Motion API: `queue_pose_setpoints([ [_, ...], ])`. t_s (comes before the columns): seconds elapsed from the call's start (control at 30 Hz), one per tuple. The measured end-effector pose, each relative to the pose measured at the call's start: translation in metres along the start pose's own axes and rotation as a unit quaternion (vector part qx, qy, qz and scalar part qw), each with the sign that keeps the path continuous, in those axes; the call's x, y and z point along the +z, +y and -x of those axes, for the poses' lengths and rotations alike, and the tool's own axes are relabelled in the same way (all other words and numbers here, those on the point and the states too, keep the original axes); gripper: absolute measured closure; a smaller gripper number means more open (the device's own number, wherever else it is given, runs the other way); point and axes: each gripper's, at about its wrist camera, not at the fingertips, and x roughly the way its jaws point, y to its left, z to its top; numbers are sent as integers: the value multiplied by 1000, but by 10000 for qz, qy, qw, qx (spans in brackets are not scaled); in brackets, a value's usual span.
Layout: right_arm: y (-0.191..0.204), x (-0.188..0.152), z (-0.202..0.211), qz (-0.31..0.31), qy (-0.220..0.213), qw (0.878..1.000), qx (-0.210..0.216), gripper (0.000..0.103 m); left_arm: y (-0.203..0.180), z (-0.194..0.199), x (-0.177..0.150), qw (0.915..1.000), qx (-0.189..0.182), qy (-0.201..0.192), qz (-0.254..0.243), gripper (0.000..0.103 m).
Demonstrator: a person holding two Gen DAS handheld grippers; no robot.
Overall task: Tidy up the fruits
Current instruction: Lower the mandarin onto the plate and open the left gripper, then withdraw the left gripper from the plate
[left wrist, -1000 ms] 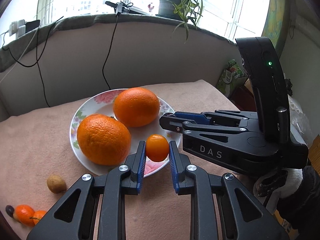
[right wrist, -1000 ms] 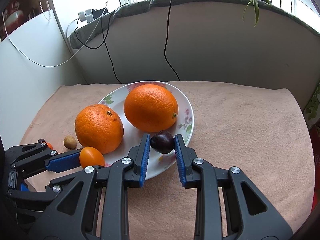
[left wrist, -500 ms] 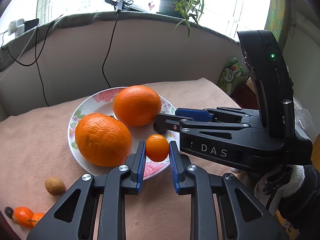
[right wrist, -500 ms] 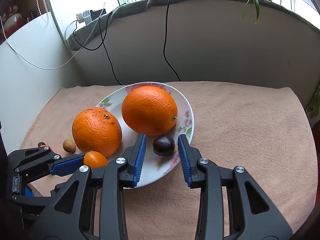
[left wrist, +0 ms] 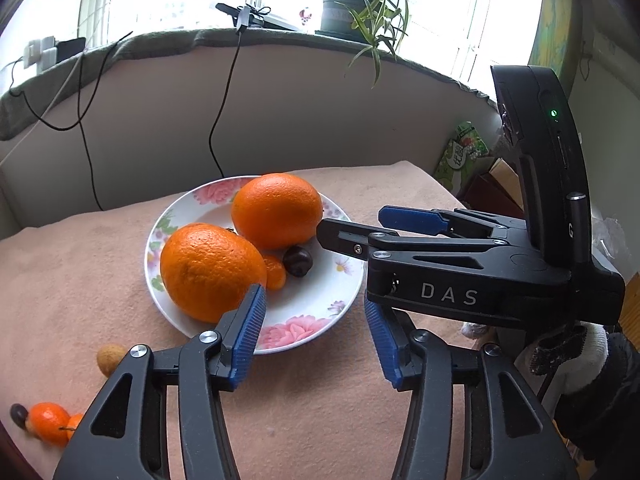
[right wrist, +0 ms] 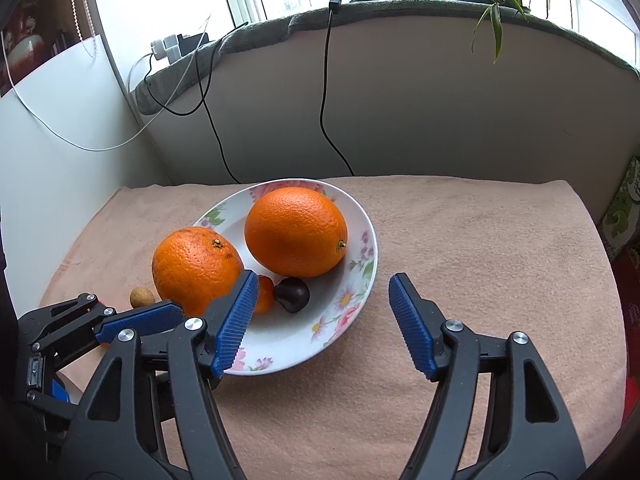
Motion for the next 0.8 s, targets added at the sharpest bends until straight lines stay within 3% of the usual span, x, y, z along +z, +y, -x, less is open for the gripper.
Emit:
queue_pose_setpoints([
  [0.1,-1,0,5,-75,-65,10000,2,20,2,6,-1,9999,18,-59,112,31],
  [0.27,-1,-1,10,-186,-102,9998,16,18,2,11,-3,9999,116,-60,77,27],
  [0.8,12,-8,29,-419,-413,9982,77,18,23,40,-16,9991,225,-230,265,27],
])
